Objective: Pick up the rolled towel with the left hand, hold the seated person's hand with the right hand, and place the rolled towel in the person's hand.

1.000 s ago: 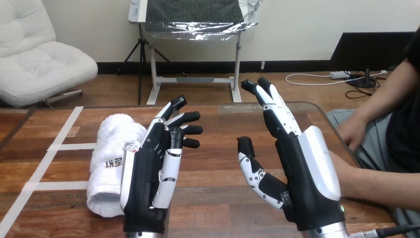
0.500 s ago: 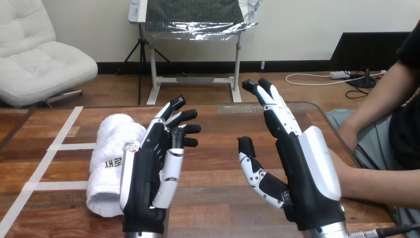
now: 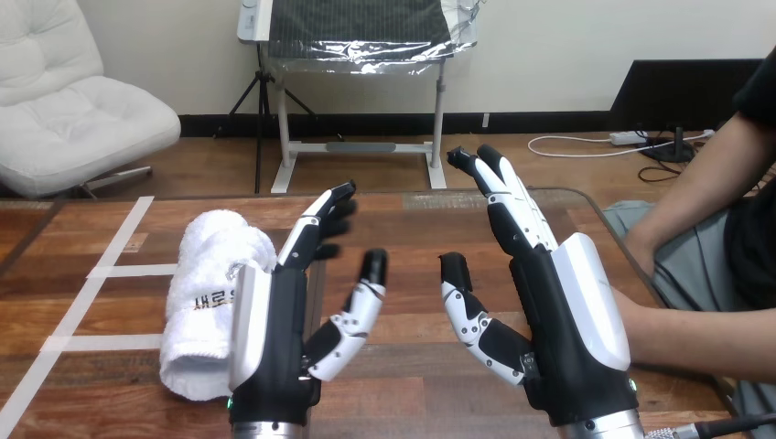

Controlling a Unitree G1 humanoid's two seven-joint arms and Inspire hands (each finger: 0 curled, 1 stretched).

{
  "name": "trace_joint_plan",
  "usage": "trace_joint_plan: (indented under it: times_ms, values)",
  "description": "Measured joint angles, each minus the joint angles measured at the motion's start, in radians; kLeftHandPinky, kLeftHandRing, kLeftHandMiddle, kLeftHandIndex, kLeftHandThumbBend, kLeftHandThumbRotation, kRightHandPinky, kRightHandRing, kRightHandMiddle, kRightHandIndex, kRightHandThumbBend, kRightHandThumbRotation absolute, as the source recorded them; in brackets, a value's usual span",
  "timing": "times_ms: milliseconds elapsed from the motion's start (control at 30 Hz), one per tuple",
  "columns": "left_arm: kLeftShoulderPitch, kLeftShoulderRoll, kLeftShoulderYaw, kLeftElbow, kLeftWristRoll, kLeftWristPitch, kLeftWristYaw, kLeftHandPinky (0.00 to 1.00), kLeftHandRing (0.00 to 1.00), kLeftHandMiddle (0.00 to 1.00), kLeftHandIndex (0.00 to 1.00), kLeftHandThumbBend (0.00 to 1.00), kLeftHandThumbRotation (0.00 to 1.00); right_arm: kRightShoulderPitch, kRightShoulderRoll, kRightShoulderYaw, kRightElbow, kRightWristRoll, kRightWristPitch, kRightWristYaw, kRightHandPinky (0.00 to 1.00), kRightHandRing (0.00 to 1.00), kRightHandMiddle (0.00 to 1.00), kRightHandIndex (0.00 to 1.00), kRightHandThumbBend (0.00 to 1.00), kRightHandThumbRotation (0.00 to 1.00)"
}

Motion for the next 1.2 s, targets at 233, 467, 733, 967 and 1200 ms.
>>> trace_joint_plan:
  times_ms: [233, 467, 733, 967, 1200]
  values:
    - [-0.004, 0.001, 0.001, -0.035, 0.209, 0.157, 0.097, 0.71, 0.82, 0.86, 0.86, 0.61, 0.5, 0.001, -0.001, 0.0, 0.0, 0.0, 0.0, 0.0, 1.0, 1.0, 1.0, 0.93, 0.06, 0.0]
    - [-0.031, 0.01, 0.007, -0.07, 0.397, 0.355, 0.154, 0.75, 0.82, 0.85, 0.86, 0.67, 0.54, 0.0, -0.002, -0.004, 0.0, 0.001, 0.0, 0.0, 1.0, 1.0, 1.0, 0.93, 0.07, 0.0]
    - [-0.099, 0.03, 0.023, -0.104, 0.477, 0.524, 0.163, 0.77, 0.83, 0.86, 0.87, 0.73, 0.55, -0.001, -0.002, -0.01, 0.0, 0.002, 0.0, 0.0, 1.0, 1.0, 1.0, 0.93, 0.07, 0.0]
    - [-0.176, 0.045, 0.028, -0.111, 0.519, 0.643, 0.162, 0.76, 0.83, 0.86, 0.88, 0.75, 0.59, -0.004, -0.001, -0.015, 0.0, 0.003, 0.0, 0.0, 1.0, 1.0, 1.0, 0.93, 0.07, 0.0]
    - [-0.233, 0.058, 0.026, -0.113, 0.532, 0.722, 0.137, 0.78, 0.84, 0.87, 0.89, 0.76, 0.6, -0.005, -0.001, -0.021, 0.0, 0.005, 0.0, 0.002, 1.0, 1.0, 1.0, 0.93, 0.07, 0.0]
